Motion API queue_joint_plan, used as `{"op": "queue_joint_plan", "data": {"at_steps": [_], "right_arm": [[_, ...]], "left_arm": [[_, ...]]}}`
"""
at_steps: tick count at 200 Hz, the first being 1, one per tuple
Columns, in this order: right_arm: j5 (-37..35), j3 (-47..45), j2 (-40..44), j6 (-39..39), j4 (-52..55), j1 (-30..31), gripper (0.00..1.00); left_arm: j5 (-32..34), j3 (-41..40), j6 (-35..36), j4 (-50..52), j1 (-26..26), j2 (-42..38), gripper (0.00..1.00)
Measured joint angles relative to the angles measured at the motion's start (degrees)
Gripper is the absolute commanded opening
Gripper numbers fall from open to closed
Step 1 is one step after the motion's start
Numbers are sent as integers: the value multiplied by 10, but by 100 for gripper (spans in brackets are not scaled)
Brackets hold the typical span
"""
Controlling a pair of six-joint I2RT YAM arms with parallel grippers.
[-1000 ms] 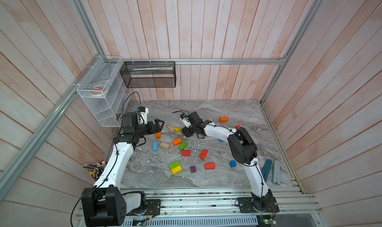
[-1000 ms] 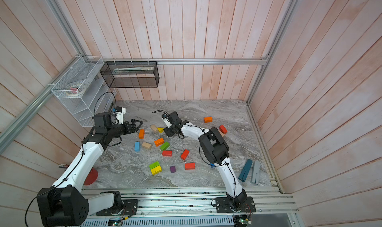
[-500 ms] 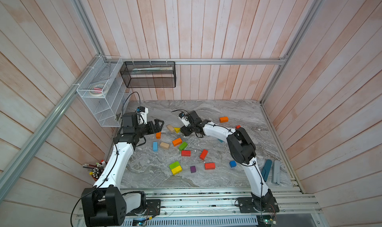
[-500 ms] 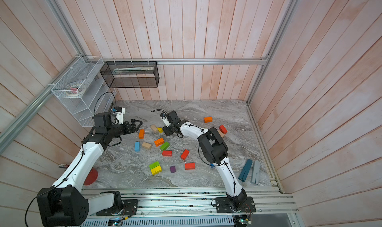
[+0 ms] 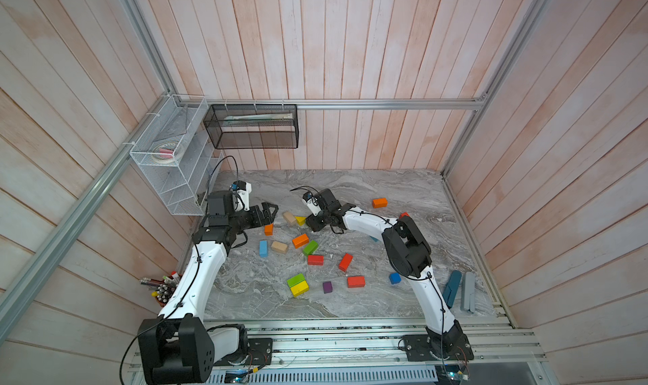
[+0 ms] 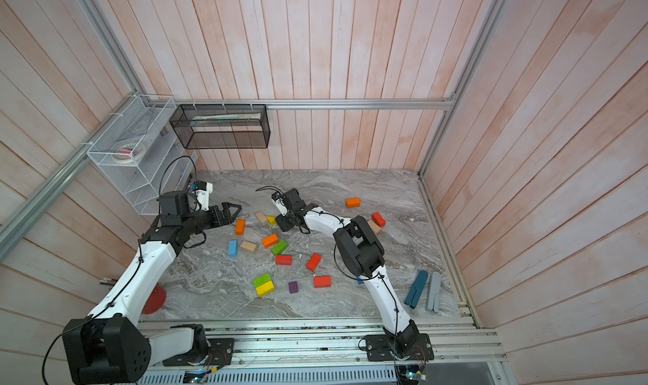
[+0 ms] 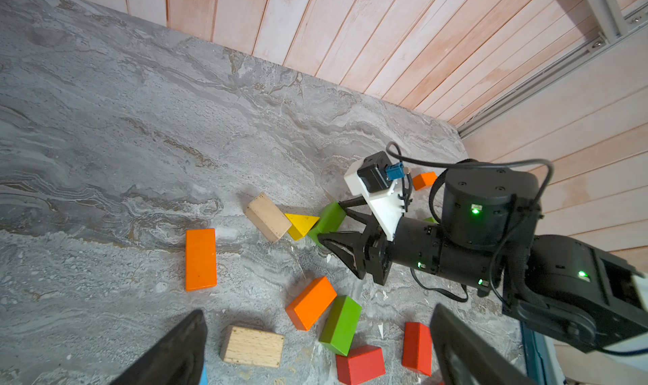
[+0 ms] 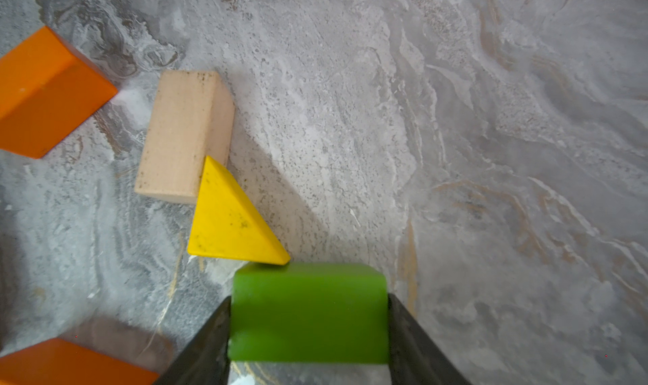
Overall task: Assemble a heart with building blocks
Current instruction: Assemble the building block at the center of the board.
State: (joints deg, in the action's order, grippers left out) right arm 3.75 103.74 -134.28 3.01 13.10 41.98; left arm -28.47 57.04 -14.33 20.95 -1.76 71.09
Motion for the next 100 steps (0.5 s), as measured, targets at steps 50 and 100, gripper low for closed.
{"op": "queue_joint_plan", "data": {"at_steps": [50, 100], "right_arm": [[0, 7, -4, 0, 3, 2, 63], [0, 11, -5, 0, 5, 3, 68]], "left_arm": [[0, 0, 0, 0, 0, 0, 100], [0, 0, 0, 0, 0, 0, 100]]}}
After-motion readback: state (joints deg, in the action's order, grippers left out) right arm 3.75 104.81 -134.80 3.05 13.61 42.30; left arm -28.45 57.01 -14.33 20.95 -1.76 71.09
